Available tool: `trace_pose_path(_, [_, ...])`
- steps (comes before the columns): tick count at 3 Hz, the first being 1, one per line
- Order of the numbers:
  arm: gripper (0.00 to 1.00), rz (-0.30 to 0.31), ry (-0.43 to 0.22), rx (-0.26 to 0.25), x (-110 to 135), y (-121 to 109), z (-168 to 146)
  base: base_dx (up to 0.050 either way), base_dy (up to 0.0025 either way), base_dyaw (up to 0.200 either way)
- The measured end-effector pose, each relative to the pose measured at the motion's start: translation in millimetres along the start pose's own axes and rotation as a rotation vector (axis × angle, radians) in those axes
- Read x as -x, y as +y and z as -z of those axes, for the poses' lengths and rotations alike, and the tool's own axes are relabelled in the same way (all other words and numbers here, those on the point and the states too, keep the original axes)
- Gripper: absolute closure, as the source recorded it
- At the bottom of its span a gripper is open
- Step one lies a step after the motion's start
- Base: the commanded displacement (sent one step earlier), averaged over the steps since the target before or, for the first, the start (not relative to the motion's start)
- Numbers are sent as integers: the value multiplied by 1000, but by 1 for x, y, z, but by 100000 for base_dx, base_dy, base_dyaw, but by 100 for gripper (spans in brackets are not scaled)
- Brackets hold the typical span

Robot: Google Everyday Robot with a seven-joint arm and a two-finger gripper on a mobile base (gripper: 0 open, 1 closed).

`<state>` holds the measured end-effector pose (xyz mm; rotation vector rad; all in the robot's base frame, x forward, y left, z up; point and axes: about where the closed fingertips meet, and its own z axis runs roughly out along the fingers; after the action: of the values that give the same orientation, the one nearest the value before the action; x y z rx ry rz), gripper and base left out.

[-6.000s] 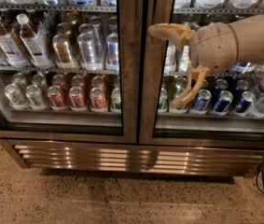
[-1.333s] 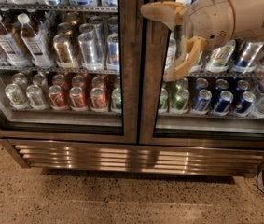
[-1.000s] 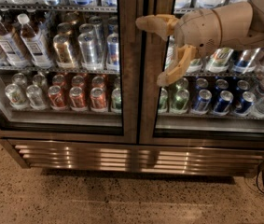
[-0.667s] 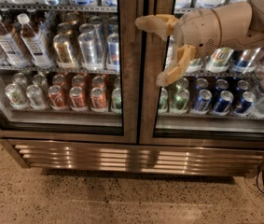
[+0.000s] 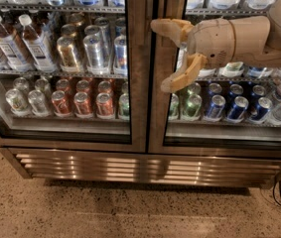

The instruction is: Open left fridge door

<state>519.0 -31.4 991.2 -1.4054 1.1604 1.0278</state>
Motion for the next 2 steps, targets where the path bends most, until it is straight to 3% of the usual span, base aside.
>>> trace_pose_path(1, [0, 0, 0, 0, 0, 0, 0, 0, 0, 0])
trace_pose_path(2, [0, 63, 5, -49, 41, 2, 15, 0, 0, 0])
